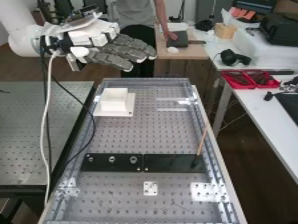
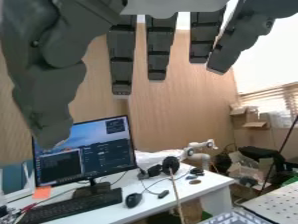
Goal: Grab the pcb board and place it in the clear container
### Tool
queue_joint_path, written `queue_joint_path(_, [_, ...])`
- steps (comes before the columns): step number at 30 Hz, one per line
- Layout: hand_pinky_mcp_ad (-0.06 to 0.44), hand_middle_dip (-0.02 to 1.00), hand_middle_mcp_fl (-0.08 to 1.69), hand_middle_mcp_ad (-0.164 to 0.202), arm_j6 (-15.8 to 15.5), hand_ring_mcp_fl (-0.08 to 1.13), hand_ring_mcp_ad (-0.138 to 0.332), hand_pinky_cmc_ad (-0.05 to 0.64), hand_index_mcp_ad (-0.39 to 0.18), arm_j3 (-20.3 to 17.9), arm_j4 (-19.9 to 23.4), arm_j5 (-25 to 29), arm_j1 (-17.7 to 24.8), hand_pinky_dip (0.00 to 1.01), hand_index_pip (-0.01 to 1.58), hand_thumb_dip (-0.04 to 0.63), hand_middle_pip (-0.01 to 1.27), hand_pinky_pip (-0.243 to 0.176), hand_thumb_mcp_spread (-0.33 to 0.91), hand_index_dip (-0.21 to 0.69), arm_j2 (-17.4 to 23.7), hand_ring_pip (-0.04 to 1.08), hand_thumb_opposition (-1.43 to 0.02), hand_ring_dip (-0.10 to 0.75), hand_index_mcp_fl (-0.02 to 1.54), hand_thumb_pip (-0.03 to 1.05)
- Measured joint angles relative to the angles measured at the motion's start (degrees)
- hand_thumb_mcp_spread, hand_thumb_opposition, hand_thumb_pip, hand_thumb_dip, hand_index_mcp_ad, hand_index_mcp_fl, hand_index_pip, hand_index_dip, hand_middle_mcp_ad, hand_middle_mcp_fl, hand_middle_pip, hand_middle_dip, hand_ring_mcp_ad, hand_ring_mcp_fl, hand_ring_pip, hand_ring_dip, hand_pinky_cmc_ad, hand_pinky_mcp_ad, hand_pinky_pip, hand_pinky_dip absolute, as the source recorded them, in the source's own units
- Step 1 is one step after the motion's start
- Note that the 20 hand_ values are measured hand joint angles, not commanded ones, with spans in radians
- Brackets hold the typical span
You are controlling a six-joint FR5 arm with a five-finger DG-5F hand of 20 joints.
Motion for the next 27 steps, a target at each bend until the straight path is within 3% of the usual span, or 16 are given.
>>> queue_joint_path(27, [0.166,0.16,0.2,0.024,0.15,0.02,0.197,0.347,-0.148,0.38,0.33,-3.43,-2.45,0.36,0.09,0.176,0.13,-0.075,0.34,0.258,-0.41,0.1,-0.72,0.051,0.46,0.47])
